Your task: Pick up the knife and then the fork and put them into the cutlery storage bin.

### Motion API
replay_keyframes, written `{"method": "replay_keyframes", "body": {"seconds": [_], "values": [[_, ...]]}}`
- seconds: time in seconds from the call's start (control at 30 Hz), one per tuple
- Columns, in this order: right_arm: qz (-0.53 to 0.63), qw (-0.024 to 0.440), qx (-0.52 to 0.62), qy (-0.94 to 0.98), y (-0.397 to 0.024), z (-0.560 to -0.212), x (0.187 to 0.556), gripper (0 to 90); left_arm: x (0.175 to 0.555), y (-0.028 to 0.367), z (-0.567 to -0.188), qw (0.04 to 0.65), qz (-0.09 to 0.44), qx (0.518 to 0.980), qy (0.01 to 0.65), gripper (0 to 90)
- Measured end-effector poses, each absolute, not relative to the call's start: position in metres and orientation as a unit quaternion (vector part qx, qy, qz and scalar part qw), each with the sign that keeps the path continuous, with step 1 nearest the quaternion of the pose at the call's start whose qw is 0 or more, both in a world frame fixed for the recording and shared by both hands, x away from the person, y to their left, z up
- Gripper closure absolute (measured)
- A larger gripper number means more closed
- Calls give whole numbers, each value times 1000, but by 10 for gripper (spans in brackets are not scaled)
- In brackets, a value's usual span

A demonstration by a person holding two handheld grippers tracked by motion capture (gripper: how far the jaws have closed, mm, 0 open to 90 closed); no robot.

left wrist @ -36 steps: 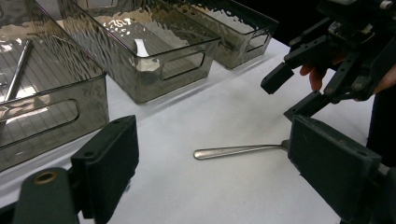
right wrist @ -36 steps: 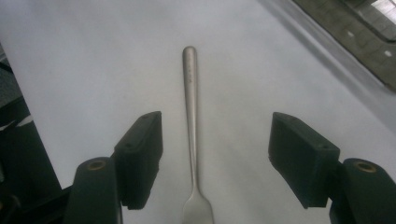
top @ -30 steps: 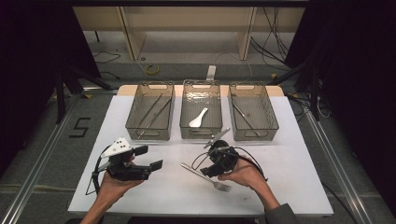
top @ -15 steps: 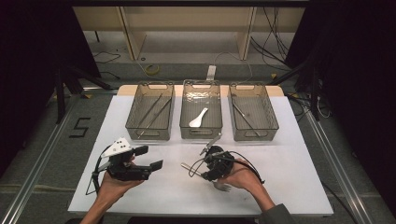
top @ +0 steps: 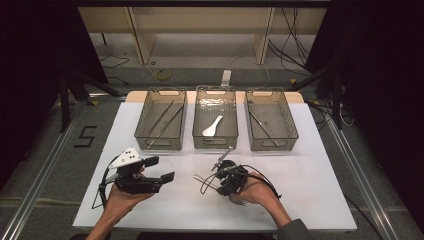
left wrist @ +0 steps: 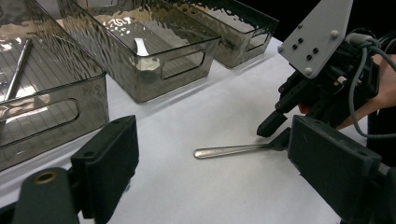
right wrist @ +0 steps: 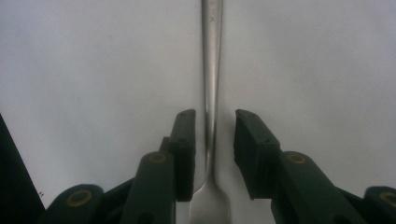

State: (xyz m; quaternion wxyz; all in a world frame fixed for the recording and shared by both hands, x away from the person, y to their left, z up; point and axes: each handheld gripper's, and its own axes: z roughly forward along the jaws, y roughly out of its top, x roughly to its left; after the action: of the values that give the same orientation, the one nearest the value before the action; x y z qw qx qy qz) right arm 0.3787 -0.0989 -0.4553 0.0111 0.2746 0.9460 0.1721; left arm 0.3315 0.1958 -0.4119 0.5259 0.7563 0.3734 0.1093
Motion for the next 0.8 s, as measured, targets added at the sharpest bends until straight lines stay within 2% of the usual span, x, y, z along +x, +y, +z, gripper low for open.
{"method": "replay_keyframes", "body": {"seconds": [0.8], "values": [[150, 27, 254, 955, -96, -461, 377, 784, 331, 196, -412, 525, 109, 757, 373, 158]]}}
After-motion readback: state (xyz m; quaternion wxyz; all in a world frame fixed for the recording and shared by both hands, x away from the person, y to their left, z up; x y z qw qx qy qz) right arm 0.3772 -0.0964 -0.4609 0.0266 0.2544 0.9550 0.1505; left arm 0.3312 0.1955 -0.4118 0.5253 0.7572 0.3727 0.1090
